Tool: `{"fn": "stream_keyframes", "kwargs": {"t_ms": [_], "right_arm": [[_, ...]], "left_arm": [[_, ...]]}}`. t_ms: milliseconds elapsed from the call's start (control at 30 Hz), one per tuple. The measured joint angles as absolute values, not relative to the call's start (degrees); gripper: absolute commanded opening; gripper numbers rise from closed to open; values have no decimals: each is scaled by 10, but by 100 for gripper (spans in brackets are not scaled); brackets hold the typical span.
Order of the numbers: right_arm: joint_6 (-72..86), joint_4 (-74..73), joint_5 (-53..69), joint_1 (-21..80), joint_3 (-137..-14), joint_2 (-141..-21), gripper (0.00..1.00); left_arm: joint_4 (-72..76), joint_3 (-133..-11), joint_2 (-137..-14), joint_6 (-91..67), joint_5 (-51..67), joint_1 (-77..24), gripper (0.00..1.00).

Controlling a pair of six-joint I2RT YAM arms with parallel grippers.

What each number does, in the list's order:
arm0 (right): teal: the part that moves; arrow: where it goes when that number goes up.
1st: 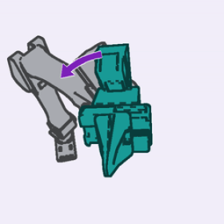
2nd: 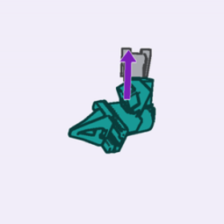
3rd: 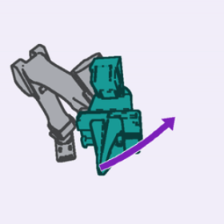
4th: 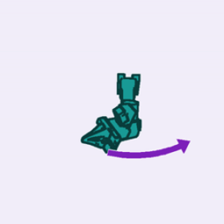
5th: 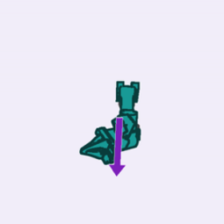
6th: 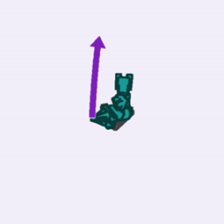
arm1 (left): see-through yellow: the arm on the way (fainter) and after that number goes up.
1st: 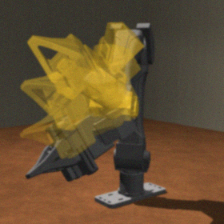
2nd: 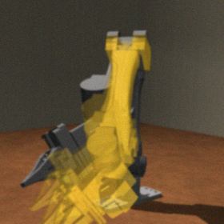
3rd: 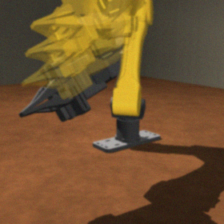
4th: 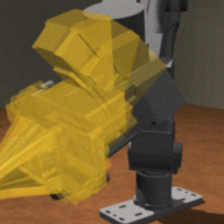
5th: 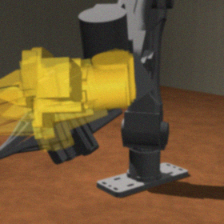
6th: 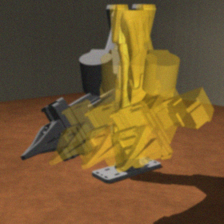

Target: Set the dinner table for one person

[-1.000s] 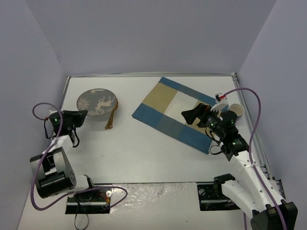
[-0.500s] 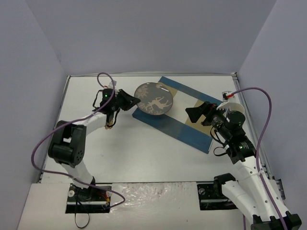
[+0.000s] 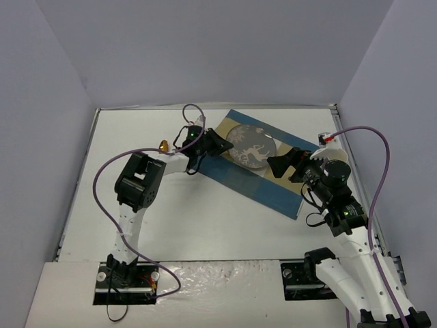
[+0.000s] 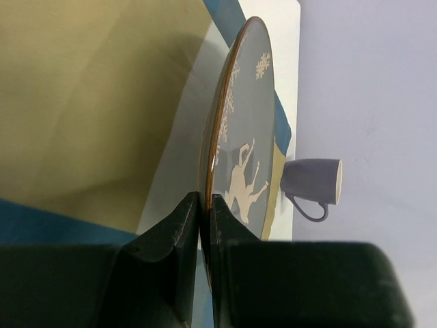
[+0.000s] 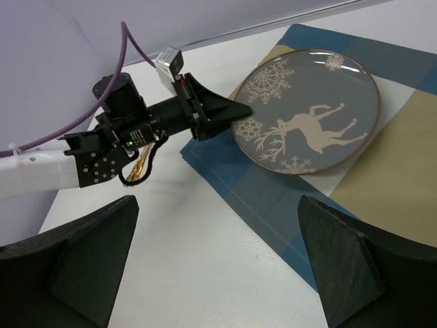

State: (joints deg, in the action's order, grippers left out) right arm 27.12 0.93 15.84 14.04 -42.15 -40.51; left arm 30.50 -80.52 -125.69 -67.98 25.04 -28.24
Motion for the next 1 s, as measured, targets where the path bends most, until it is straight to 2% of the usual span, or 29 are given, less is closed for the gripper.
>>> {"fn": "stream_keyframes", "kwargs": {"t_ms": [333,1000], "right_arm": [[267,-6,152,140,-422,-403,100],[265,-7,143,140,-421,-403,100]], "left_arm": [[327,-852,-1310,-693,247,-307,0],[353,-840,-1317,-713,241,-309,0]]}}
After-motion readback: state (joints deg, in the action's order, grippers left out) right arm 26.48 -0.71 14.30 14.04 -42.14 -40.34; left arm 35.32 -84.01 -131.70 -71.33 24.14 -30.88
